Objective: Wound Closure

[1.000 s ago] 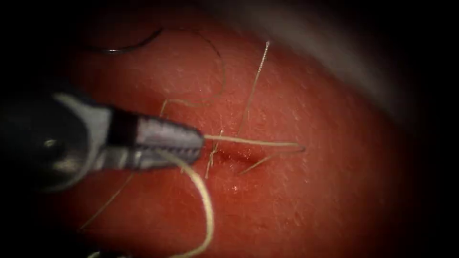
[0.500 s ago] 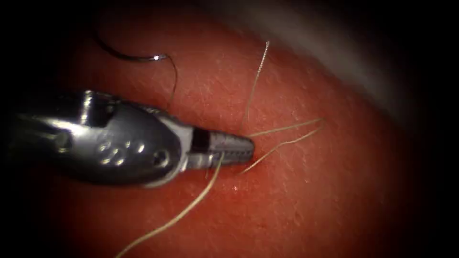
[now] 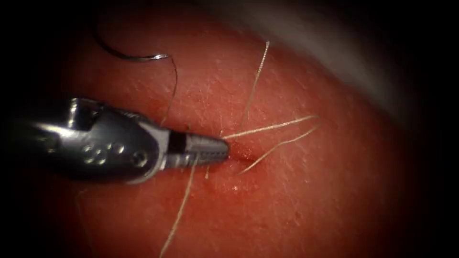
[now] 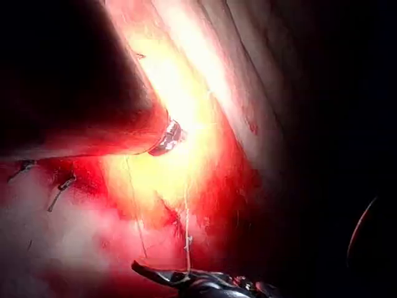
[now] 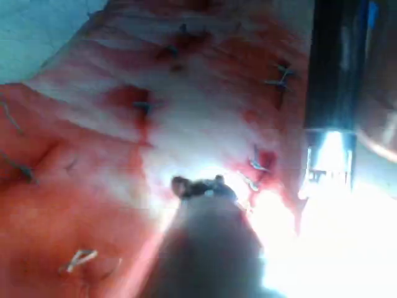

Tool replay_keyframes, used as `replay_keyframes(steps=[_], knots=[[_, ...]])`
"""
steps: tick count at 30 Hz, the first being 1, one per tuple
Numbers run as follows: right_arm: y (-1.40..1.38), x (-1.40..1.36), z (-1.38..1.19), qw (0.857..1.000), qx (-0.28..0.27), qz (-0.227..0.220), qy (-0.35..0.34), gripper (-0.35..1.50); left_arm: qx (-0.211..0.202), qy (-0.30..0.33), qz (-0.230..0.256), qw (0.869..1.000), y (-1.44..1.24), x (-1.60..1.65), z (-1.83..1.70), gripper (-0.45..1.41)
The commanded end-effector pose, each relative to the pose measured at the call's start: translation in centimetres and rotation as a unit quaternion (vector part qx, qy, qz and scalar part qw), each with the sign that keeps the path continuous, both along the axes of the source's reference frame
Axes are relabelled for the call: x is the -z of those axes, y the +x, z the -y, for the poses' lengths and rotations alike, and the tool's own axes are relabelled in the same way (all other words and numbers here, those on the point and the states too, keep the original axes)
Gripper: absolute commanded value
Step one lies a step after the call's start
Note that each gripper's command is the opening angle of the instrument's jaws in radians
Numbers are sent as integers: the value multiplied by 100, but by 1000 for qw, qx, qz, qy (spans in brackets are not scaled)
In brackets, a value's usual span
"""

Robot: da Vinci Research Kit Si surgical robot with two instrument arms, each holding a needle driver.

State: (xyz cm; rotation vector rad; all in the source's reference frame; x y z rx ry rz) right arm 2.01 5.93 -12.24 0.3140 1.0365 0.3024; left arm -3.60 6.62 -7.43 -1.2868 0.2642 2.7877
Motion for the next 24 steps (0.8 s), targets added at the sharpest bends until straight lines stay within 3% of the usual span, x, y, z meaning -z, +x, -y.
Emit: replay_keyframes(steps=[1, 6, 8, 9, 10, 15, 18, 19, 21, 22, 24], knots=[[-14, 11, 2, 1000, -2, 5, -2, 148, -2, 0, 1, 1000, -2, -7, 2, -35], [-80, 33, -6, 998, -35, 41, -22, 148, -4, 3, 4, 1000, 17, -11, -1, -35], [-124, 34, -26, 997, -50, 48, -22, 148, -9, 3, 7, 1000, 29, -6, 4, -35], [-124, 34, -26, 997, -50, 48, -22, 148, -9, 3, 7, 1000, 29, -6, 4, -35], [-142, 32, -43, 997, -64, 40, -18, 148, -11, 4, 8, 1000, 33, -2, 7, -35], [-161, 30, -70, 997, -72, 31, -8, 148, -9, 6, 8, 1000, 29, 4, 8, -35], [-145, 31, -56, 997, -59, 30, -40, 148, -4, 9, 7, 1000, 25, 7, 6, -35], [-144, 29, -51, 992, -37, 74, -93, 148, -7, 8, 8, 1000, 28, 8, 6, -35], [-145, 22, -46, 984, -3, 154, -92, 148, -8, 9, 9, 1000, 30, 10, 5, -35], [-145, 22, -46, 984, -3, 154, -92, 148, -8, 9, 9, 1000, 30, 10, 5, -35], [-147, 15, -44, 976, 23, 199, -81, 148, -9, 10, 10, 1000, 31, 12, 2, -35]])
